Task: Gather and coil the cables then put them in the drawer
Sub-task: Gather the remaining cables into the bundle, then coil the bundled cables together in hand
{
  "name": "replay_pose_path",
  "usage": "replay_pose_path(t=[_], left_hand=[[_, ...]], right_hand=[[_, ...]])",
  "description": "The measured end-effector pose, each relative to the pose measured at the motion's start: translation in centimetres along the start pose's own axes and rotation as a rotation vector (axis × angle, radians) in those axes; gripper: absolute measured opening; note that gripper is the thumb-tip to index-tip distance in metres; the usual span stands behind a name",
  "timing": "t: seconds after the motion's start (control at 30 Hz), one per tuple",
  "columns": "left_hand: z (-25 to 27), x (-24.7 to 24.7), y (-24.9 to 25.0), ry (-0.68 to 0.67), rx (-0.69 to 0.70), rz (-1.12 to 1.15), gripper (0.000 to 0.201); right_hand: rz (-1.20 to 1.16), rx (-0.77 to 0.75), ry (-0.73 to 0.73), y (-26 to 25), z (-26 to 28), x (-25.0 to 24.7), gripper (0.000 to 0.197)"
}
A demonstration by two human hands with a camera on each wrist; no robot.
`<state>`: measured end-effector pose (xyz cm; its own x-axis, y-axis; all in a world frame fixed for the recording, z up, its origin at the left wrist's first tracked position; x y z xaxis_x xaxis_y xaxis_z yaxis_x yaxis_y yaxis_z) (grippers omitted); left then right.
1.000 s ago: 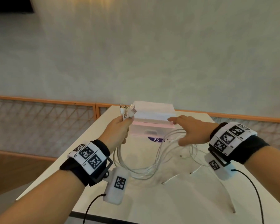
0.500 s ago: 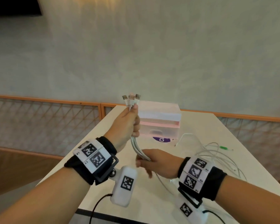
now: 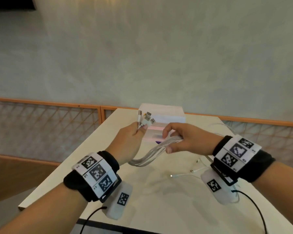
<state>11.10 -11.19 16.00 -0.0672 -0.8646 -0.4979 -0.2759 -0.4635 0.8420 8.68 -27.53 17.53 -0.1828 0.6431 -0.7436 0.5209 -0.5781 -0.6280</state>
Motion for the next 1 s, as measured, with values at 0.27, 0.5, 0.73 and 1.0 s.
replay_pose_path(t=[0.27,0.5,0.73,1.0], left_hand=[[0.8,1.5,0.6,-0.064,0.015,0.102,0.034],[0.9,3.6,1.0,-0.115,0.186,-0.205,0.044],[0.2,3.3,0.9,0.044,0.189,-0.401,0.06],[0.7,4.5,0.0,-0.295,0.076,-0.052,0.008]], right_hand=[[0.01,0.028,0.106,0.6,-0.4,-0.6,0.019],[-0.25,0.147,0.177,0.6,-0.4,0.1,0.017],[-0.412,0.161,0.228,0.3,-0.6,0.6,0.015],[-0.16,0.04,0.188,-0.8,-0.8,0.2,0.014]])
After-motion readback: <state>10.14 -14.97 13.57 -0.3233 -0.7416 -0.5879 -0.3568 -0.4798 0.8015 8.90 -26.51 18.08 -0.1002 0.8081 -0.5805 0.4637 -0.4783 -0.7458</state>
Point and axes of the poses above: each hand's wrist, its own z-axis away from the middle knuckle, its own x-axis out of the palm, y = z × x, the point moved 6 cm from there along -z, towards the middle knuckle, and after that the axes turned 9 degrees about -x, right-handed, at the moved point
